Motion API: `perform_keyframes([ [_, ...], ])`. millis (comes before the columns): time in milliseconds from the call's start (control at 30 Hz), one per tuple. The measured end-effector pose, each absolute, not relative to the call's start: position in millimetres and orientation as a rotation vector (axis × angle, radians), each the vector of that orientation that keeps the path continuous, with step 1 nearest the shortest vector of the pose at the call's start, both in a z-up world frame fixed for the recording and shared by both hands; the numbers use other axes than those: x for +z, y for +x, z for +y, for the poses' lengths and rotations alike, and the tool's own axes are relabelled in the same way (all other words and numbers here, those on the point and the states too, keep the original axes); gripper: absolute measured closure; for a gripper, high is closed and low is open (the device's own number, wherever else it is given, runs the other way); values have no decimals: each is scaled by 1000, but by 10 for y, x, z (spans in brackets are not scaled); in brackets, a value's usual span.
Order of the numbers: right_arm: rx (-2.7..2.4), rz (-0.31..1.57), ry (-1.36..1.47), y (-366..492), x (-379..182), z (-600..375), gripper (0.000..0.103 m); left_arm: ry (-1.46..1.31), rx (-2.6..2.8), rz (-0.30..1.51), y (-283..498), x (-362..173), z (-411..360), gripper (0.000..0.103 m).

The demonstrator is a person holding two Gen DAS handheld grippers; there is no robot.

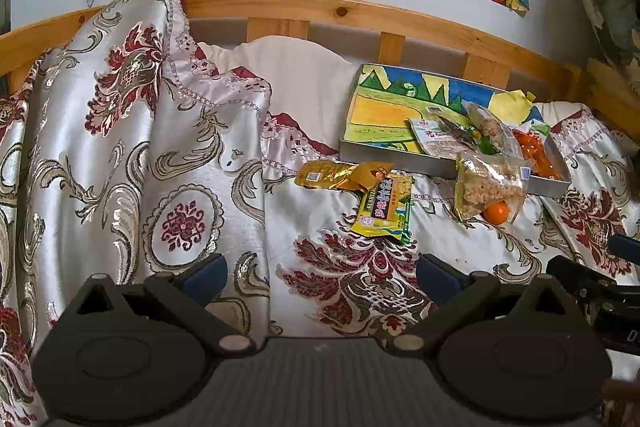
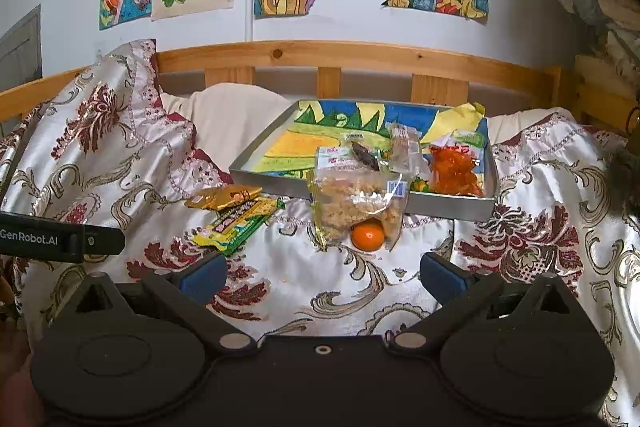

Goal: Organize snacks
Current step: 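Move both tools back over the remaining snacks beside the tray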

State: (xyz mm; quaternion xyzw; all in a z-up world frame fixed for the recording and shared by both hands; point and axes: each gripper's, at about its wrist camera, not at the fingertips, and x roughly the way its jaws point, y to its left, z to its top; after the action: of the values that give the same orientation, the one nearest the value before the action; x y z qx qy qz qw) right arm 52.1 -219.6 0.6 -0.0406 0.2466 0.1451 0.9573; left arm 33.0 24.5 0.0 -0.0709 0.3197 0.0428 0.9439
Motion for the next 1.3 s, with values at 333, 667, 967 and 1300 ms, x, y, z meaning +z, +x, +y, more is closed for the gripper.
perform_keyframes([
  [333, 295, 529, -84, 543, -23, -2194, 1, -140, 84, 650, 344, -7, 197, 1],
  [667, 286, 525, -73, 676, 16, -2237, 1, -112, 107, 633, 499, 24, 108, 1],
  [967, 259, 528, -39, 862, 40, -2333, 1, -82, 99, 672, 719, -39, 26, 1],
  [1300, 255, 518, -51, 1031, 57, -2372, 1, -31, 102, 698, 993, -72, -36, 1],
])
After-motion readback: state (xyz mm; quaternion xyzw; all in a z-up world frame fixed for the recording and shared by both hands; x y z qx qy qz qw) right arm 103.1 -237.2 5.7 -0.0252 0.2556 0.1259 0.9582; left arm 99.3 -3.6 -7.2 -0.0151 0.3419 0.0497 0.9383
